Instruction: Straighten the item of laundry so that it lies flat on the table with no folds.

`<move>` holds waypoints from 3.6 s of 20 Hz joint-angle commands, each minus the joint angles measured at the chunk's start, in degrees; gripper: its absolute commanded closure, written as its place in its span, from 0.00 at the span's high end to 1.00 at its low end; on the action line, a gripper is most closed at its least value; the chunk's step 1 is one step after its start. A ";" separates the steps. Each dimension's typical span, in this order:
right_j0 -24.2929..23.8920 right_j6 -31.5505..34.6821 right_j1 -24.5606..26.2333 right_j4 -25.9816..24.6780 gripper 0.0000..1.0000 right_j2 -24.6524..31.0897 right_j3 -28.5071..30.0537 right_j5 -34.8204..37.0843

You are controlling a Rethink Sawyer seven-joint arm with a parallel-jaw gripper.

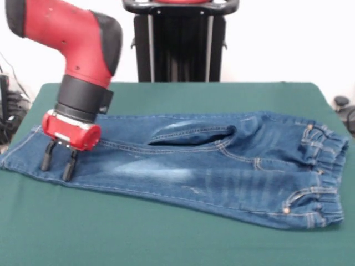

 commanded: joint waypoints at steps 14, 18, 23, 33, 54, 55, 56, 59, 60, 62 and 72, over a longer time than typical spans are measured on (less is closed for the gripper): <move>-2.68 -5.17 -14.00 -6.78 1.00 16.12 12.23 16.14; -5.96 -8.42 -21.49 -4.25 1.00 20.95 16.76 22.71; -6.34 -9.22 -25.07 -4.45 1.00 20.15 18.21 25.22; -16.06 -9.37 -21.90 -3.30 1.00 31.16 23.87 28.06; -15.13 -3.78 -18.93 -3.79 1.00 29.53 27.98 26.61; -14.80 -3.37 -18.91 -3.64 1.00 29.19 28.20 26.56; -15.30 -3.26 -18.72 -3.03 1.00 29.64 28.74 27.05; -13.88 -2.25 -18.48 -3.43 1.00 27.75 28.79 26.51; -13.86 -2.21 -18.09 -3.69 1.00 27.43 28.73 26.21; -13.29 -1.86 -16.96 -4.54 1.00 26.24 28.02 25.07; -9.51 0.52 -9.94 -7.37 1.00 20.68 23.30 19.86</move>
